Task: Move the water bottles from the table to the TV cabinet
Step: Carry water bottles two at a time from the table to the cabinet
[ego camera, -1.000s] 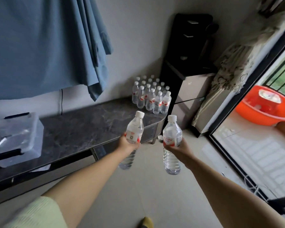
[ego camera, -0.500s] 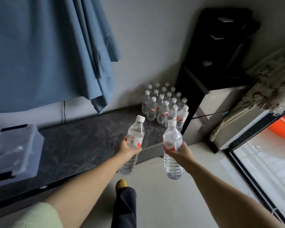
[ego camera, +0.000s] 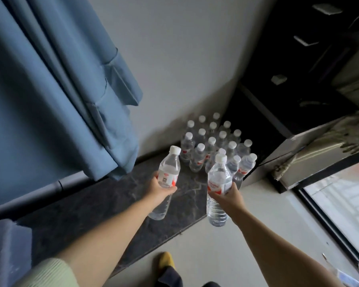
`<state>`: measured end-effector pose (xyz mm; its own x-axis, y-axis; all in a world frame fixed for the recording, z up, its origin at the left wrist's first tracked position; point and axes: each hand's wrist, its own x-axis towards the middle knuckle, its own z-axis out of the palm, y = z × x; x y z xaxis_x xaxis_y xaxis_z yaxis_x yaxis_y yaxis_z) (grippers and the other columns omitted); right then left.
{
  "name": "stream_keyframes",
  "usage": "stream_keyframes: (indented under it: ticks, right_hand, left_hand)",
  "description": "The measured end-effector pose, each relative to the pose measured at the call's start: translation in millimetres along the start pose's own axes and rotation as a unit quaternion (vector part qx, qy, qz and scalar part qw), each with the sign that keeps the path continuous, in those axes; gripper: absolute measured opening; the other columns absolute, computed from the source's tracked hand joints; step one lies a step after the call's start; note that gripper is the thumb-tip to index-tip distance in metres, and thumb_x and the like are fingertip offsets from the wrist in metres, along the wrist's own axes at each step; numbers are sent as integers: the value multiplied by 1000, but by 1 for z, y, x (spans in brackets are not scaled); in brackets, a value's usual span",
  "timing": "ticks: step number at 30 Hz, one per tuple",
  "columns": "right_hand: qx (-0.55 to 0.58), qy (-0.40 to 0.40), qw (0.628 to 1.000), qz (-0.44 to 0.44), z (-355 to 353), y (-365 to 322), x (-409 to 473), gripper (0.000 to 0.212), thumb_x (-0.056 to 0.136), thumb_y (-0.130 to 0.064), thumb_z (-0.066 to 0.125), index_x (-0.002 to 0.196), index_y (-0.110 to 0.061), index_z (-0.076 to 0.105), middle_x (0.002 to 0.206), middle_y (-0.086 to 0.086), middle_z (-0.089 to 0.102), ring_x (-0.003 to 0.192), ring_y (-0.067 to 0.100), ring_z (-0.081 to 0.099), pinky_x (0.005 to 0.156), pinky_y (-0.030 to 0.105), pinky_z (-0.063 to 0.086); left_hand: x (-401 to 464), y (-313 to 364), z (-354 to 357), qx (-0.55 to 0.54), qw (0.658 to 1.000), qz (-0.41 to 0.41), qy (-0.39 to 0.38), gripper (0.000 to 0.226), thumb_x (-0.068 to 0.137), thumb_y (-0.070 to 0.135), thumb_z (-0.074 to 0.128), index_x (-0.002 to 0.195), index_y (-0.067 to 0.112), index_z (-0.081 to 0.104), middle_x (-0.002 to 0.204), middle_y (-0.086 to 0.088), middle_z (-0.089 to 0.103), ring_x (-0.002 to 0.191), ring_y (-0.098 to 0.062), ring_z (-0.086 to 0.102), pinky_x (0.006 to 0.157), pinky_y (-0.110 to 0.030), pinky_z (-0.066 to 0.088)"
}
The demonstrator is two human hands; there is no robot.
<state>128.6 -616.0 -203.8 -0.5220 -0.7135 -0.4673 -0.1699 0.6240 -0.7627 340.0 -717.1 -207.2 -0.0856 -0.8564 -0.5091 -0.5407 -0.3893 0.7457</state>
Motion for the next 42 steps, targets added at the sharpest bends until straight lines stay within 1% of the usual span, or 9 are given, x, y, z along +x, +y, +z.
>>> stream_keyframes:
  ticks: [4,8,13,17,22,29,33,39,42]
  right_hand:
    - [4,21,999,36,18,4,23,63,68,-30,86,118,-14,50,108,6,66,97,25,64,89,43,54]
    - [37,22,996,74,38,17,47,62,68,-23,86,117,-16,49,109,6,66,98,26,63,90,46,52]
    - [7,4,995,100,58,31,89,65,69,-24,85,122,-12,49,115,7,63,106,28,61,92,47,51]
    - [-2,12,992,124,67,36,122,71,70,-27,84,129,-13,47,123,9,60,112,28,57,97,48,48]
    - [54,69,985,147,83,44,160,70,71,-35,83,129,-22,45,120,-2,61,107,21,59,87,31,45]
    - [151,155,961,173,120,56,201,57,75,-33,81,117,-33,43,92,-18,55,80,7,54,69,20,41]
    - [196,190,943,188,147,72,210,56,81,-27,76,115,-41,34,87,-25,50,78,4,51,73,25,39]
    - [168,187,954,167,149,81,215,69,81,-31,75,133,-32,29,96,-15,51,86,11,50,77,25,36]
    - [145,161,963,159,140,77,215,75,80,-28,77,138,-19,29,106,-7,50,93,13,49,76,23,38]
  left_hand:
    - [26,-2,14,16,1000,-19,-15,66,65,28,86,111,31,38,96,12,50,88,-9,51,75,-27,41]
    - [49,-11,38,10,999,-36,-4,73,65,19,86,126,19,45,103,4,54,92,-12,52,79,-27,41]
    - [83,-15,67,-5,996,-87,2,69,67,17,85,127,13,50,115,-6,63,97,-18,60,79,-26,45]
    - [116,-7,84,7,998,-68,16,69,68,17,85,128,14,51,114,-2,63,97,-18,60,78,-24,43]
    - [160,0,109,-35,996,-39,67,66,66,13,84,125,17,53,98,9,57,83,-7,54,54,-1,32]
    - [214,-19,143,-85,994,1,68,69,68,16,85,128,24,51,118,1,66,105,-14,61,90,-28,48]
    - [226,-39,157,-105,990,17,88,66,68,23,85,125,28,52,109,14,62,92,12,53,72,7,33]
    - [239,-57,155,-88,994,50,31,70,69,21,85,127,29,46,107,21,58,94,24,50,72,8,35]
    - [239,-58,150,-63,997,43,9,75,69,14,84,133,18,45,115,12,56,105,7,50,74,10,31]
